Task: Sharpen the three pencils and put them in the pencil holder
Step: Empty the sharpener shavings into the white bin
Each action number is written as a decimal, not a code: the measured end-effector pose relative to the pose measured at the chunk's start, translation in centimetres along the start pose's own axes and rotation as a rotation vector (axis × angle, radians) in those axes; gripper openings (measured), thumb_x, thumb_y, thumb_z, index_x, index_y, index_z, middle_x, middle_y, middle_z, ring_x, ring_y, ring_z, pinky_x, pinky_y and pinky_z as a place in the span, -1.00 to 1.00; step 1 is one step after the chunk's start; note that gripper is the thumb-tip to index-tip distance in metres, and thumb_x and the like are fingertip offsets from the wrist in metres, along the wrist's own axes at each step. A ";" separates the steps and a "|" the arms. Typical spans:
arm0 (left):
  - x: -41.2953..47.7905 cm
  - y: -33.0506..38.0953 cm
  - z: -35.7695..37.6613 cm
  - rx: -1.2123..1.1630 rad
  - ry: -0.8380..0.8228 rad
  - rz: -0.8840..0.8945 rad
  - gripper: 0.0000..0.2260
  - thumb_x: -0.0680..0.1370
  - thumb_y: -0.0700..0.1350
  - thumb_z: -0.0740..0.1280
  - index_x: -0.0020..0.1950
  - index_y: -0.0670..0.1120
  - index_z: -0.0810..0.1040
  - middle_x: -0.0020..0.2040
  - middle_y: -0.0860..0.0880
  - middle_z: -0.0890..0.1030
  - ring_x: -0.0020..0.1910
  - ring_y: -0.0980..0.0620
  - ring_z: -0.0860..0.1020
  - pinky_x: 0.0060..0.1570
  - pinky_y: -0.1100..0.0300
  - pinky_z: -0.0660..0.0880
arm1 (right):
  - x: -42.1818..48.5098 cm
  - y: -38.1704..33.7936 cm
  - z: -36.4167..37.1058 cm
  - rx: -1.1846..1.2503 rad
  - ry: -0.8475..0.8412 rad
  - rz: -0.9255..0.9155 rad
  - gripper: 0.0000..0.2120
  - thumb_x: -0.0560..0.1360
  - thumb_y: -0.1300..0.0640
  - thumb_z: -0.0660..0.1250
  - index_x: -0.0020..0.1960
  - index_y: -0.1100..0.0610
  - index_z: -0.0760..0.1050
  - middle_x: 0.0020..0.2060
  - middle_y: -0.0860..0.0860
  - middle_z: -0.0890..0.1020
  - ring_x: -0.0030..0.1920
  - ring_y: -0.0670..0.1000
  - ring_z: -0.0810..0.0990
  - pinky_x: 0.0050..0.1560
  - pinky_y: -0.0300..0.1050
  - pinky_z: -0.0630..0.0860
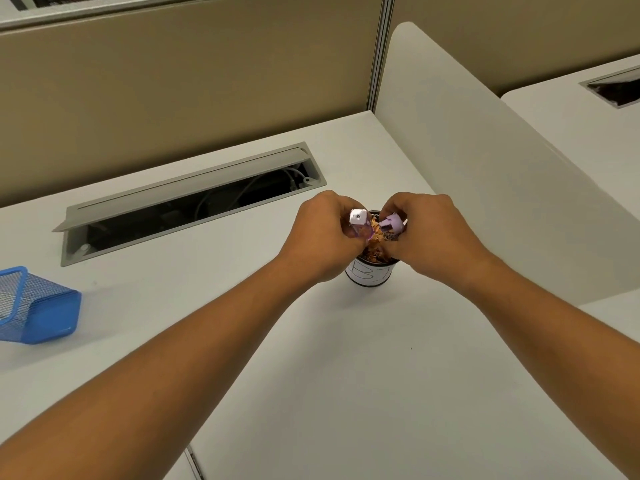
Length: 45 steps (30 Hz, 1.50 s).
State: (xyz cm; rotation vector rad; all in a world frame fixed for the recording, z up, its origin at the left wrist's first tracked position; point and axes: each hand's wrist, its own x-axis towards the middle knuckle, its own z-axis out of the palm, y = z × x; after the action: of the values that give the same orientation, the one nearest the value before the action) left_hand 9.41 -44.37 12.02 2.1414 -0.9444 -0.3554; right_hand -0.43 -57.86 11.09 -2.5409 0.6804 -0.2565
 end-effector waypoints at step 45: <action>-0.2 0.1 -0.3 -0.002 0.024 0.014 -0.83 0.39 -0.22 0.50 -0.07 -0.03 0.71 -0.26 0.10 0.52 -0.29 0.14 0.54 -0.42 0.47 0.39 | 0.1 -0.8 0.1 -0.183 -0.016 -0.055 -0.75 0.32 0.13 0.50 -0.01 0.08 0.65 -0.24 0.05 0.65 -0.24 0.09 0.54 -0.27 -0.15 0.42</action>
State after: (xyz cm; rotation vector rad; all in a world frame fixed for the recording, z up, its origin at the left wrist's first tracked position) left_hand 9.36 -44.16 12.27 2.1316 -0.9442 -0.3235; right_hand 0.01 -57.27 11.45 -2.7355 0.6548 -0.2000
